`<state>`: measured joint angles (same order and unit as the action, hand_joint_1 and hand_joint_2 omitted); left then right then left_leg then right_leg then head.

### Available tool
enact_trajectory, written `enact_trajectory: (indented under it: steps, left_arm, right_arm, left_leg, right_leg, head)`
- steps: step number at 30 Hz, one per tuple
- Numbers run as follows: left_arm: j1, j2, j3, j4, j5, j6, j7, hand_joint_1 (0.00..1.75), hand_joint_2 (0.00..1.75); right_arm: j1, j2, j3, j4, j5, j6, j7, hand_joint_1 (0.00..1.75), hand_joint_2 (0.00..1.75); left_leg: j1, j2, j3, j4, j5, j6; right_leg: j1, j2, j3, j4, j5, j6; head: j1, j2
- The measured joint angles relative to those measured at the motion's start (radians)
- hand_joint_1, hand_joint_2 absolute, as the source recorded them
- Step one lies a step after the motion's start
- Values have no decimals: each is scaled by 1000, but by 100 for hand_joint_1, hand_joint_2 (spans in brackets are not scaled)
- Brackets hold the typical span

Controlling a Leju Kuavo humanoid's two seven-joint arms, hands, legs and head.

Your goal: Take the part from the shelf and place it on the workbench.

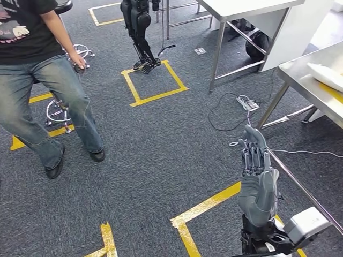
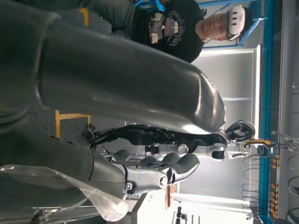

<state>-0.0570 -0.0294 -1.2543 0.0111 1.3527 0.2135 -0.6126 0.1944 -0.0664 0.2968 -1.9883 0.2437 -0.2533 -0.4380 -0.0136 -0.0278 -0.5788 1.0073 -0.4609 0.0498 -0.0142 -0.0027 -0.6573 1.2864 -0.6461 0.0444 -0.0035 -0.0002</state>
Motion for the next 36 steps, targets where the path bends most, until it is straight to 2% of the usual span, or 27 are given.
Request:
enact_trajectory:
  steps: [1,3,4,5,6,8,10,11,13,14,15,16,17,19,20,21,23,24,26,28,29,30,31,32,34,35,36]
  left_arm:
    - [0,0,0,0,0,0,0,0,0]
    - [0,-1,0,0,0,0,0,0,0]
    - [-1,-1,0,0,0,0,0,0,0]
    - [-1,-2,0,0,0,0,0,0,0]
    - [-1,-2,0,0,0,0,0,0,0]
    - [2,-2,0,0,0,0,0,0,0]
    - [3,-1,0,0,0,0,0,0,0]
    - [2,-1,0,0,0,0,0,0,0]
    - [0,-1,0,0,0,0,0,0,0]
    - [0,-1,0,0,0,0,0,0,0]
    - [1,-1,0,0,0,0,0,0,0]
    - [2,-1,0,0,0,0,0,0,0]
    - [2,0,0,0,0,0,0,0,0]
    - [1,0,0,0,0,0,0,0,0]
    - [0,0,0,0,0,0,0,0,0]
    - [-1,0,0,0,0,0,0,0,0]
    - [0,1,0,0,0,0,0,0,0]
    - [2,2,0,0,0,0,0,0,0]
    - [3,3,0,0,2,1,0,0,0]
    - [0,2,0,0,6,1,0,0,0]
    - [-1,2,0,0,8,1,0,0,0]
    - [-1,2,0,0,9,1,0,0,0]
    - [0,2,0,0,9,1,0,0,0]
    - [0,2,0,0,9,1,0,0,0]
    - [-1,2,0,0,9,1,0,0,0]
    - [-2,2,0,0,9,1,0,0,0]
    - [-2,2,0,0,9,1,0,0,0]
  right_arm:
    - [0,0,0,0,0,0,0,0,0]
    - [-1,0,0,0,0,0,0,0,0]
    - [-1,0,0,0,0,0,0,0,0]
    - [-1,0,0,0,0,0,0,0,0]
    - [-1,0,0,0,0,0,0,0,0]
    - [-2,0,0,-1,0,0,0,0,0]
    - [-3,0,0,-1,0,0,0,0,0]
    - [-2,0,0,-1,0,0,0,0,0]
    - [-1,0,0,-1,0,0,0,0,0]
    - [-1,0,0,-1,0,0,0,0,0]
    - [-1,0,0,-1,0,0,0,0,0]
    - [-1,0,0,-1,0,0,0,0,0]
    - [-1,0,0,-1,0,0,0,0,0]
    - [-2,0,0,-1,0,0,0,0,0]
    - [-2,0,-1,-1,0,0,0,0,0]
    - [-2,0,-1,-1,0,0,0,0,0]
    - [-4,0,0,-1,0,0,0,0,0]
    - [-5,0,0,-1,0,0,0,0,0]
    - [-6,0,0,-1,0,0,0,0,0]
    - [-4,0,0,0,0,0,0,0,0]
    - [-3,0,0,0,0,0,0,0,0]
    - [-2,0,0,0,0,0,0,0,0]
    - [-2,0,0,1,0,0,0,0,0]
    - [-2,0,0,1,0,0,0,0,0]
    - [-2,0,-1,1,0,0,0,0,0]
    - [-2,0,-1,0,0,0,0,0,0]
    - [-2,0,-1,0,0,0,0,0,0]
  left_leg:
    - [-2,-11,1,0,0,0]
    - [-4,-34,4,2,0,0]
    - [-5,-44,3,4,-1,-2]
    - [-5,-53,-1,6,0,-5]
    - [-3,-61,-5,7,2,-10]
    - [0,-74,-12,8,5,-21]
    - [-2,-50,-26,39,-17,-31]
    - [-1,-29,-44,82,-42,-37]
    - [6,4,-105,212,-105,-50]
    - [11,9,-130,265,-123,-55]
    - [15,13,-142,290,-124,-59]
    - [19,15,-135,276,-106,-61]
    - [21,21,-106,221,-72,-62]
    - [19,52,-33,81,-17,-59]
    - [15,66,-9,34,-5,-54]
    - [11,73,-1,14,-6,-49]
    - [7,62,-3,9,-7,-36]
    - [7,54,-2,5,-5,-30]
    - [11,40,1,-3,0,-16]
    - [11,24,0,-4,0,-7]
    - [10,14,0,-4,0,-6]
    - [9,4,0,-4,0,-6]
    - [9,-6,1,-3,0,-6]
    - [9,-17,3,-3,0,-7]
    - [8,-39,3,2,-3,-11]
    - [7,-50,0,7,-4,-15]
    - [6,-58,-5,10,-4,-20]
  right_leg:
    - [2,3,7,-28,30,-4]
    - [5,29,61,-159,107,-16]
    - [5,46,89,-223,130,-19]
    - [5,59,108,-264,141,-22]
    - [5,66,117,-280,140,-23]
    - [4,51,123,-289,143,-26]
    - [0,30,130,-298,147,-34]
    - [-2,18,133,-301,148,-37]
    - [1,-7,136,-302,145,-42]
    - [1,-19,137,-301,143,-42]
    - [2,-30,138,-301,142,-42]
    - [2,-40,140,-301,140,-41]
    - [2,-50,143,-301,137,-38]
    - [4,-67,151,-300,130,-30]
    - [6,-75,153,-299,127,-25]
    - [8,-82,154,-298,125,-21]
    - [9,-96,155,-299,122,-11]
    - [7,-90,153,-296,116,-5]
    - [3,-51,126,-240,79,3]
    - [2,-10,57,-107,19,4]
    - [2,-3,22,-43,-1,5]
    - [2,-1,-2,-6,-4,5]
    - [2,0,-7,-8,13,4]
    - [1,3,7,-49,48,4]
    - [-3,34,64,-184,120,2]
    - [-6,50,89,-236,137,0]
    - [-7,62,103,-265,141,-1]
  head:
    - [0,0]
    - [0,0]
    - [0,0]
    - [-1,0]
    - [-1,0]
    - [-1,0]
    - [-5,0]
    - [-7,0]
    - [-10,0]
    - [-10,0]
    - [-10,0]
    - [-10,0]
    - [-10,0]
    - [-10,0]
    - [-10,0]
    - [-9,0]
    - [-8,0]
    - [-7,0]
    - [-3,0]
    - [2,0]
    - [3,0]
    - [3,0]
    - [3,0]
    - [3,0]
    - [4,0]
    - [3,0]
    - [3,0]
